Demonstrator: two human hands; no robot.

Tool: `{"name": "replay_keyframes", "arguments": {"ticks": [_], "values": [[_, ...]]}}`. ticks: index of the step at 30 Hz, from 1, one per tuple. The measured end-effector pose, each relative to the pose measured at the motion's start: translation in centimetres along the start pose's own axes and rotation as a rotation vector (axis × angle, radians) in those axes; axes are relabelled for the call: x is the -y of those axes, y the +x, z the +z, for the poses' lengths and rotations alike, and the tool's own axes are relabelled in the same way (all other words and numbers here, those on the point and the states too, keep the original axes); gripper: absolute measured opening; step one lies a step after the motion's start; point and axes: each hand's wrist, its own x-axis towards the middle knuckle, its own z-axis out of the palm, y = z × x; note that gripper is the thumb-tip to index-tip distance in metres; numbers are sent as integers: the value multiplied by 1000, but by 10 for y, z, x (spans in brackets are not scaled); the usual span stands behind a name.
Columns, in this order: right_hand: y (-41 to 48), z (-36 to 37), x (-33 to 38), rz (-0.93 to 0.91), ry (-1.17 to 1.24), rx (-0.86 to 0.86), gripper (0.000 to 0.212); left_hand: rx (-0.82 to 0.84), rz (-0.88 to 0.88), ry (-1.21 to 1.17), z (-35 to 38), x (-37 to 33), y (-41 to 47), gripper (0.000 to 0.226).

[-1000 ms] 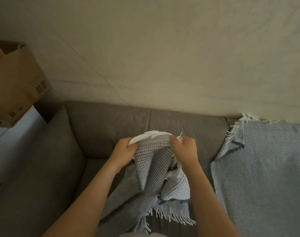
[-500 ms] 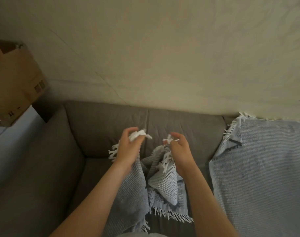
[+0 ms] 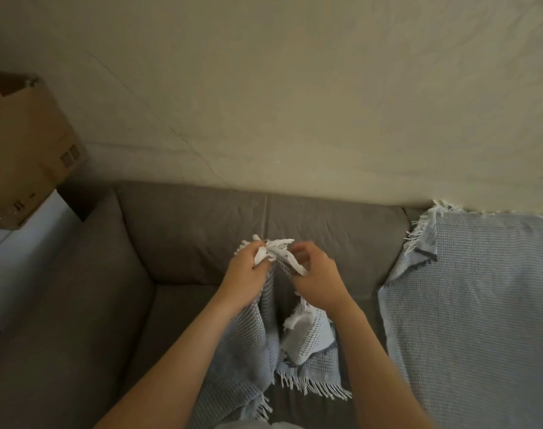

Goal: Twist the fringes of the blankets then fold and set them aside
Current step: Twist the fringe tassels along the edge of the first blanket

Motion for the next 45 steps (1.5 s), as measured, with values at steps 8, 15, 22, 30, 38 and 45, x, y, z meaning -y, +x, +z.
{"name": "replay_keyframes", "arguments": {"ticks": [8, 15, 22, 30, 38, 45], "values": [[0, 10, -35, 268, -362, 15, 34, -288, -55, -25, -15, -7, 15, 15], [-3, 10, -42, 472, -226, -53, 20, -427, -216, -53, -20, -1, 23, 27], [-1, 3, -38, 546, -427, -34, 21, -453, -283, -116, -21, 7, 25, 24], [9, -2, -12, 325, -247, 415, 16, -282, -285, -67, -26, 6, 28, 23], [26, -15, 12, 513, 1064, -344, 12, -236, -339, -211, -20, 18, 27, 16], [20, 1, 2, 297, 806, -259, 12, -337, -298, -429, -25, 8, 25, 11]]}}
